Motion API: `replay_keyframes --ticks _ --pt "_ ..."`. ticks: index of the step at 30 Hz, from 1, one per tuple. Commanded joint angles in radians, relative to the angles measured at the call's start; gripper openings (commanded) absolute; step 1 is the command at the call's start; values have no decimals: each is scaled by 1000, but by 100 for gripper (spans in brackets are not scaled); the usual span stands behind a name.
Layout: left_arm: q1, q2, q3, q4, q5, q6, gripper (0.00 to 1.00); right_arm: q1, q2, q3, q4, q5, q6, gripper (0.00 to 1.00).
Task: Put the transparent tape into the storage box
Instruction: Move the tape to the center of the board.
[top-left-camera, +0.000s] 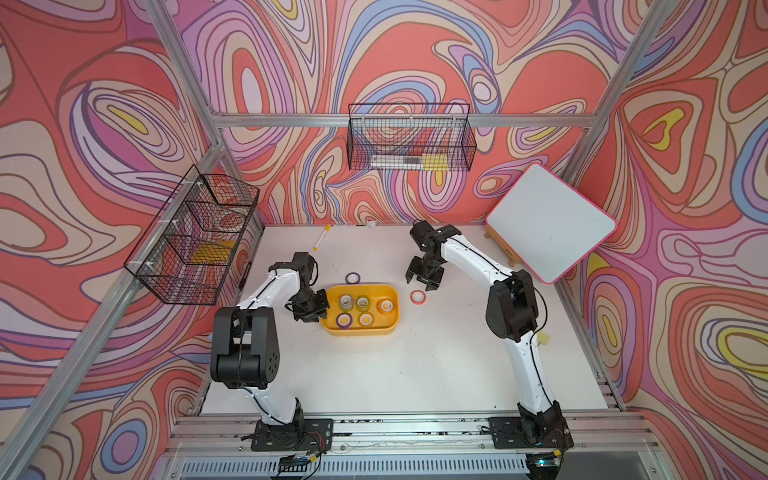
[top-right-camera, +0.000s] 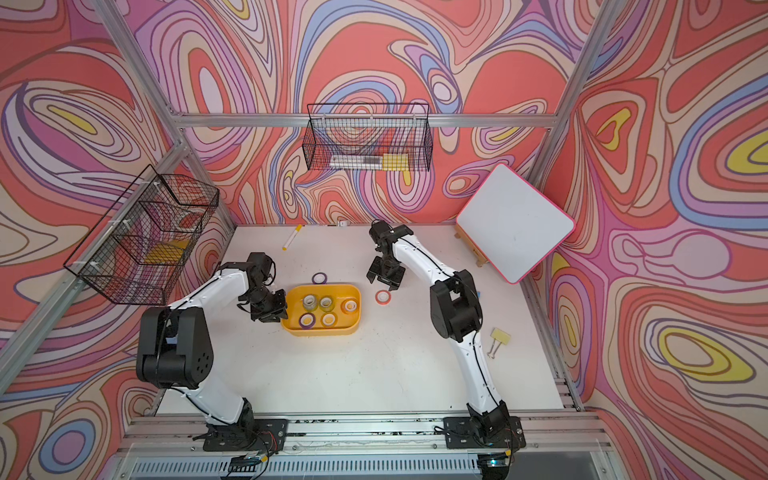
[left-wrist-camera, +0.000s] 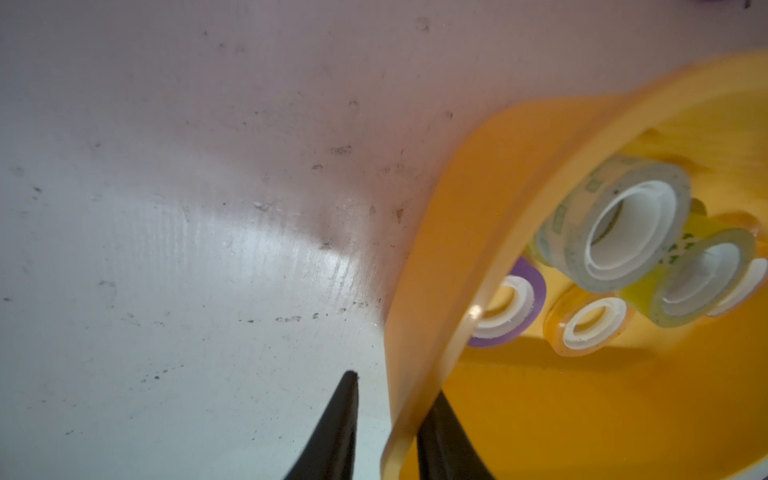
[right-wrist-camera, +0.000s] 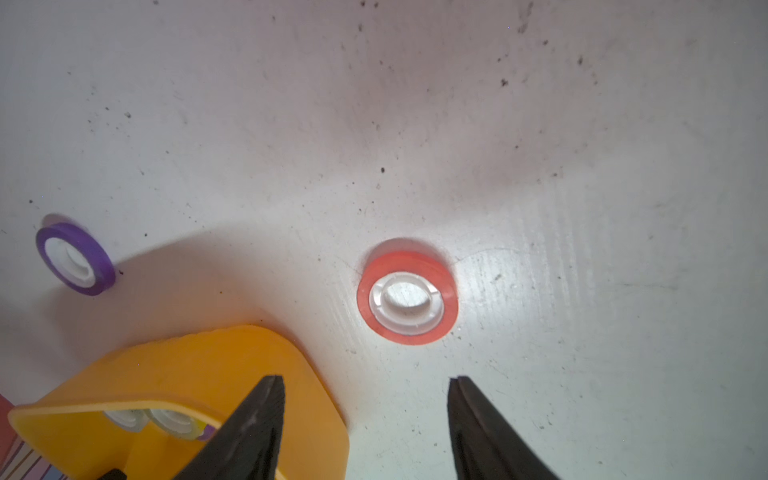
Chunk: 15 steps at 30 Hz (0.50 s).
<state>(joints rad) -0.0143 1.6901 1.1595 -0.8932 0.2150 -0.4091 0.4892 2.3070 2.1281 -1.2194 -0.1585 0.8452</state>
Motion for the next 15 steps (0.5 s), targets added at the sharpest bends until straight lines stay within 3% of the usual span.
replay_keyframes --ticks 1,6,11,13,14,15 --pt "-2 -27 -17 4 -8 -8 29 -4 33 7 -90 20 -42 68" --pt "-3 -28 -21 3 -13 1 29 -2 95 73 -134 9 -56 77" --pt "-3 -20 -19 9 -8 2 29 -2 156 164 -178 5 -70 79" --pt "-3 -16 -19 10 -4 2 30 -3 179 188 -186 -5 -69 88" --pt "-3 -16 -20 10 -4 0 29 -1 189 200 -187 -9 -69 97" --pt "-2 -17 -20 9 -3 2 30 -1 196 209 -189 -11 -67 98"
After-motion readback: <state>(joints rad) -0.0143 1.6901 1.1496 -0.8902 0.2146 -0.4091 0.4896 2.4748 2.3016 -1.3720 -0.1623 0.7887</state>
